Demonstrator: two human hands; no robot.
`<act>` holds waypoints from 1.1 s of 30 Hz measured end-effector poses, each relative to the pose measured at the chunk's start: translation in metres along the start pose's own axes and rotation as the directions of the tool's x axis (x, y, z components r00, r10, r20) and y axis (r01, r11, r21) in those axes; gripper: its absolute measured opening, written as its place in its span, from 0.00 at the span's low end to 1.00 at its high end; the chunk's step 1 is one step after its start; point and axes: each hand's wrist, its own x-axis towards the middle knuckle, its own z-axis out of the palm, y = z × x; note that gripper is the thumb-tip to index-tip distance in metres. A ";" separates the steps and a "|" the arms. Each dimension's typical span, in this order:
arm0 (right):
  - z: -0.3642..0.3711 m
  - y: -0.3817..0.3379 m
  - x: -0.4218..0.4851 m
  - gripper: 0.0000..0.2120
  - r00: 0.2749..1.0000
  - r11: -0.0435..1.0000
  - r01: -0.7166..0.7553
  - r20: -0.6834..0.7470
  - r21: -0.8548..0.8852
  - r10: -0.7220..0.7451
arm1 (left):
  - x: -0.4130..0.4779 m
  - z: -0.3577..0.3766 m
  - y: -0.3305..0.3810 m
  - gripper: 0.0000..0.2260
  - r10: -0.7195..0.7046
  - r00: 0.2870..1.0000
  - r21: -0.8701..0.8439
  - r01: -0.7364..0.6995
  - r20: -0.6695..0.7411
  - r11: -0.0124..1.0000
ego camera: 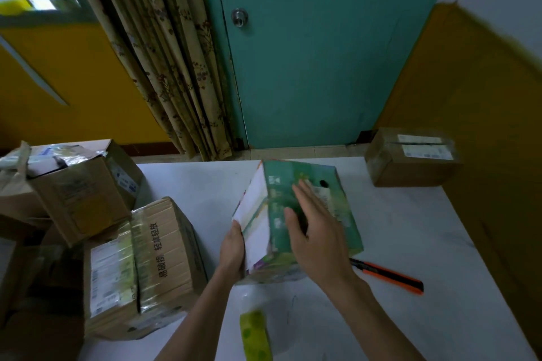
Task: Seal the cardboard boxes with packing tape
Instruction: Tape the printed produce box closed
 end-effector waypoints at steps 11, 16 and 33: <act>0.001 0.034 0.029 0.30 0.872 0.842 -0.490 0.126 0.227 0.474 | -0.070 -0.032 0.080 0.30 0.358 0.861 -0.118 -0.339 0.362 0.933; 0.005 0.028 0.036 0.32 0.868 0.860 -0.495 0.119 0.127 0.482 | -0.072 -0.029 0.091 0.27 0.382 0.909 0.427 -0.416 0.165 0.803; 0.001 0.028 0.040 0.25 0.908 0.912 -0.407 0.086 -0.043 0.409 | -0.082 -0.019 0.088 0.24 0.457 0.887 0.627 -0.391 0.063 0.673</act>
